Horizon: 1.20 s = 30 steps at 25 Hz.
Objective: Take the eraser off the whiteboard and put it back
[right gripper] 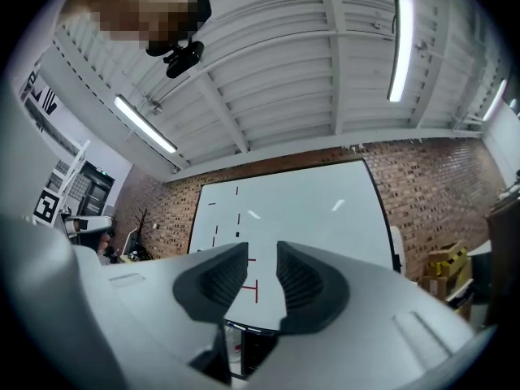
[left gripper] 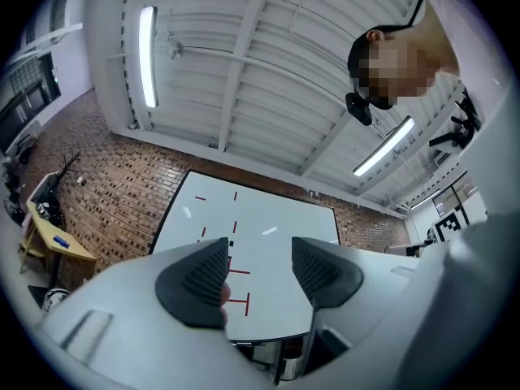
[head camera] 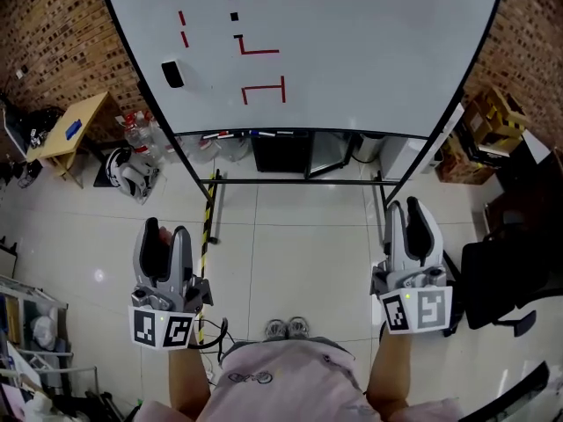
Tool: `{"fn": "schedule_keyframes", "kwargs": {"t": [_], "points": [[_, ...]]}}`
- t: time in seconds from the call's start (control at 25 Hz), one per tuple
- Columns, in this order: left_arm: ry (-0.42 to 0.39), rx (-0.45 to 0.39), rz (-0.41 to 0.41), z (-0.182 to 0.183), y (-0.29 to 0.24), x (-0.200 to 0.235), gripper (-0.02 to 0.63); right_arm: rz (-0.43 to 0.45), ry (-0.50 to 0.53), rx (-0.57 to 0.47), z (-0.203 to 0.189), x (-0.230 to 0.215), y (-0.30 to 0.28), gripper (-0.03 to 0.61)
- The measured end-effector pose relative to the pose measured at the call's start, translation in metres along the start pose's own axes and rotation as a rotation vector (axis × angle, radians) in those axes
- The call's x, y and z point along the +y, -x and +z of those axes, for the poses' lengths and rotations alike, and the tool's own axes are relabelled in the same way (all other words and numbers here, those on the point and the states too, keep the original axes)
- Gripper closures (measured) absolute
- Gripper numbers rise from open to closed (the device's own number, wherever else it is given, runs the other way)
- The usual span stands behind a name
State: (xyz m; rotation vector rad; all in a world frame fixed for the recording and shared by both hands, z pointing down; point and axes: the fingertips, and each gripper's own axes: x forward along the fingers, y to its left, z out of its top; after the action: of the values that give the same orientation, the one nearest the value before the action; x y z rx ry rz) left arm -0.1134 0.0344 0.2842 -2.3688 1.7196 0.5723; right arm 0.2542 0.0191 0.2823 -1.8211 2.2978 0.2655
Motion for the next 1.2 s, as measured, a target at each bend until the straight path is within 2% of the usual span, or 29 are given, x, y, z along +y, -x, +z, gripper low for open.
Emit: {"fn": "schedule_keyframes", "kwargs": {"t": [0.36, 0.56, 0.84, 1.2], "points": [[-0.002, -0.019, -0.029, 0.01, 0.007, -0.002, 0.36, 0.01, 0.006, -0.011, 0.005, 0.015, 0.001, 0.476], [0.007, -0.027, -0.032, 0.014, 0.007, 0.0, 0.36, 0.017, 0.099, 0.007, 0.004, 0.024, 0.001, 0.477], [0.013, -0.031, -0.051, 0.019, 0.004, 0.007, 0.36, -0.008, 0.08, 0.007, 0.004, 0.029, 0.002, 0.477], [0.022, -0.031, -0.028, 0.014, 0.01, 0.015, 0.36, 0.0, 0.089, 0.043, -0.016, 0.034, -0.007, 0.477]]}}
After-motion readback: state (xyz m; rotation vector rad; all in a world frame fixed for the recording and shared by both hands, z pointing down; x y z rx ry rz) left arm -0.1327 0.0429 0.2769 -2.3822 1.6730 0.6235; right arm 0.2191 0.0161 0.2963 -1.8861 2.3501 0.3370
